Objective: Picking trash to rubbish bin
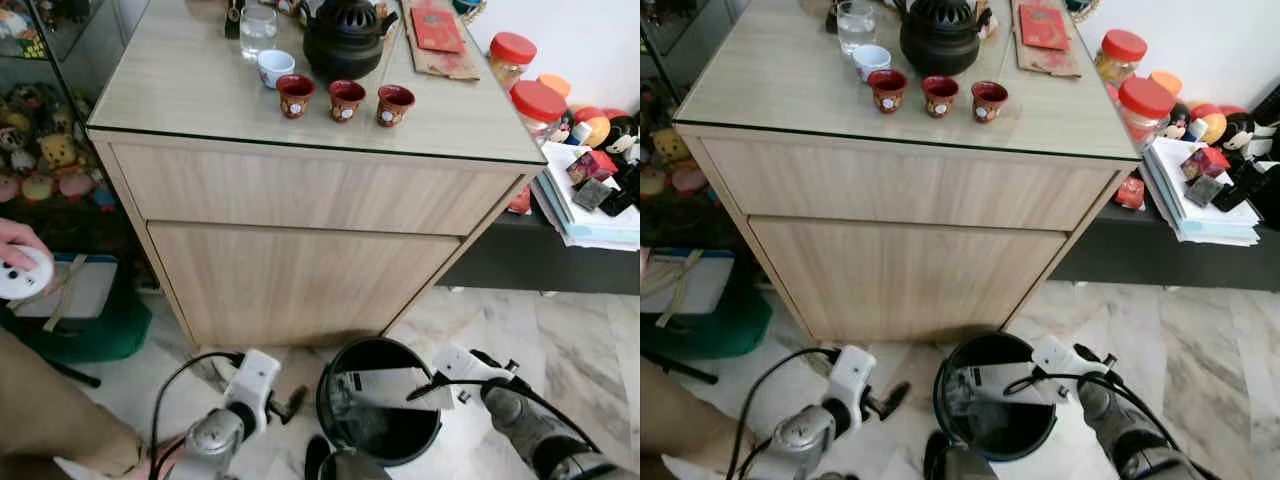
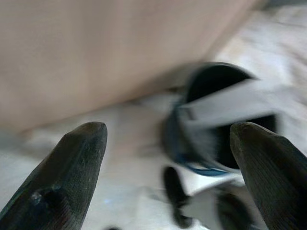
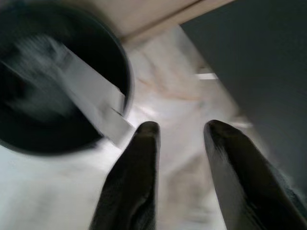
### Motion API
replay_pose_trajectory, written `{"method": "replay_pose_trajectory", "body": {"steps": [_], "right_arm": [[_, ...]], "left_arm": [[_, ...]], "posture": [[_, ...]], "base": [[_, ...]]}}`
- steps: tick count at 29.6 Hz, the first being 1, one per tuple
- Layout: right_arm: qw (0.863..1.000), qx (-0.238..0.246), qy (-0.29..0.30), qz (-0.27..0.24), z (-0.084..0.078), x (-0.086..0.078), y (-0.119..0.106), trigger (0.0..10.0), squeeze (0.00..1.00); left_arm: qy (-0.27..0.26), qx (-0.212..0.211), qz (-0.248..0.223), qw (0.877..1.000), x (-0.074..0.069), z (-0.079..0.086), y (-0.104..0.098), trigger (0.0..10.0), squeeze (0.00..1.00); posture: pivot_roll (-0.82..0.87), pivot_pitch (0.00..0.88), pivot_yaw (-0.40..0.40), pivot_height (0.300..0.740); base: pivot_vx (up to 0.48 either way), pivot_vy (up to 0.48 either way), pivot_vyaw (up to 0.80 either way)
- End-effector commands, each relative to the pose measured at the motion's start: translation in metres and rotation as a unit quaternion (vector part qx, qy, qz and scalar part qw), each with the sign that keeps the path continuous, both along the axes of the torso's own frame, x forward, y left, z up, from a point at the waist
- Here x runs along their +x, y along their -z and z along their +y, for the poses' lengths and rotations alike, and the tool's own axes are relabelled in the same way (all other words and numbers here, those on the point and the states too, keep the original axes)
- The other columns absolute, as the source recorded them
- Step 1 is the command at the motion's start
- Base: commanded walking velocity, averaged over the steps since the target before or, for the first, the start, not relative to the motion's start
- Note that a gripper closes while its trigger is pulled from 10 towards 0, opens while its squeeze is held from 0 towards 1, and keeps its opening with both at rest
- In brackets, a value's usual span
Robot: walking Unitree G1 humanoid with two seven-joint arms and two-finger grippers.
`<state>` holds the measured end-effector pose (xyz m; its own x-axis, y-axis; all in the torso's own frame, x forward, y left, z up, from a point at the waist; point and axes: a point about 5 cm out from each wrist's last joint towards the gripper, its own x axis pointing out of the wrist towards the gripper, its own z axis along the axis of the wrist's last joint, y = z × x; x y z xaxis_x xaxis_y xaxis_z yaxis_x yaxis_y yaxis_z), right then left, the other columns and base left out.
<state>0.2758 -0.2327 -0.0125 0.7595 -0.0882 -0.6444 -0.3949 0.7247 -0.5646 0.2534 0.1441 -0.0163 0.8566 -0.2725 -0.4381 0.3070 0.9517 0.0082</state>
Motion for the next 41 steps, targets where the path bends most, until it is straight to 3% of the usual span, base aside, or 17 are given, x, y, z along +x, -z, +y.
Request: {"method": "replay_pose_trajectory", "body": {"steps": [1,2,3,4,5,7,9,10,12,15,16,17,26,41], "right_arm": [[0.994,0.092,0.062,0.005,-0.002,-0.009,0.006,10.0,0.0],[0.983,0.152,0.1,0.002,-0.001,-0.01,0.007,10.0,0.0],[0.983,0.152,0.1,0.002,-0.001,-0.01,0.007,10.0,0.0],[0.973,0.192,0.125,-0.002,0.0,-0.01,0.008,10.0,0.0],[0.951,0.264,0.162,-0.004,0.002,-0.013,0.01,10.0,0.0],[0.936,0.305,0.178,-0.009,0.002,-0.015,0.011,10.0,0.0],[0.933,0.312,0.181,-0.012,0.002,-0.015,0.011,10.0,0.0],[0.92,0.334,0.204,-0.018,-0.001,-0.018,0.012,10.0,0.0],[0.908,0.354,0.221,-0.022,-0.002,-0.02,0.014,10.0,0.0],[0.903,0.362,0.231,-0.023,-0.004,-0.023,0.015,10.0,0.0],[0.889,0.377,0.258,-0.028,-0.008,-0.027,0.017,10.0,0.0],[0.884,0.382,0.266,-0.029,-0.009,-0.028,0.018,10.0,0.0],[0.879,0.388,0.276,-0.03,-0.011,-0.032,0.02,10.0,0.0],[0.878,0.389,0.278,-0.03,-0.011,-0.034,0.022,10.0,0.0]], "left_arm": [[-0.071,0.016,0.04,0.997,-0.016,0.013,0.019,10.0,0.0],[-0.105,0.02,0.058,0.993,-0.024,0.022,0.026,10.0,0.0],[-0.105,0.02,0.058,0.993,-0.024,0.022,0.026,10.0,0.0],[-0.126,0.022,0.07,0.989,-0.029,0.027,0.03,10.0,0.0],[-0.161,0.016,0.092,0.983,-0.041,0.034,0.039,10.0,0.0],[-0.18,0.019,0.104,0.978,-0.049,0.037,0.045,10.0,0.0],[-0.183,0.019,0.106,0.977,-0.05,0.037,0.046,10.0,0.0],[-0.201,0.015,0.116,0.972,-0.058,0.039,0.05,10.0,0.0],[-0.219,0.013,0.121,0.968,-0.063,0.04,0.053,10.0,0.0],[-0.237,0.021,0.124,0.963,-0.066,0.043,0.055,10.0,0.0],[-0.265,0.034,0.113,0.957,-0.068,0.048,0.055,10.0,0.0],[-0.274,0.04,0.107,0.955,-0.069,0.05,0.054,10.0,0.0],[-0.276,0.031,0.106,0.955,-0.07,0.05,0.055,10.0,0.0],[-0.268,0.027,0.098,0.958,-0.068,0.046,0.054,10.0,0.0]], "posture": [[0.04,0.235,-0.196,0.74],[0.04,0.235,-0.196,0.74],[0.04,0.235,-0.196,0.74],[0.04,0.235,-0.196,0.74],[0.04,0.235,-0.197,0.74],[0.04,0.235,-0.197,0.74],[0.04,0.235,-0.197,0.74],[0.04,0.235,-0.197,0.74],[0.04,0.235,-0.197,0.74],[0.04,0.235,-0.197,0.74],[0.04,0.233,-0.195,0.74],[0.04,0.233,-0.195,0.74],[0.04,0.233,-0.193,0.74],[0.04,0.23,-0.197,0.74]], "base": [[0.0,0.0,0.0],[0.0,0.0,0.0],[0.0,0.0,0.0],[0.0,0.0,0.0],[0.0,0.0,0.0],[0.0,0.0,0.0],[0.0,0.0,0.0],[0.0,0.0,0.0],[0.0,0.0,0.0],[0.0,0.0,0.0],[0.0,0.0,0.0],[0.0,0.0,0.0],[0.0,0.0,0.0],[-0.255,0.0,0.0]]}}
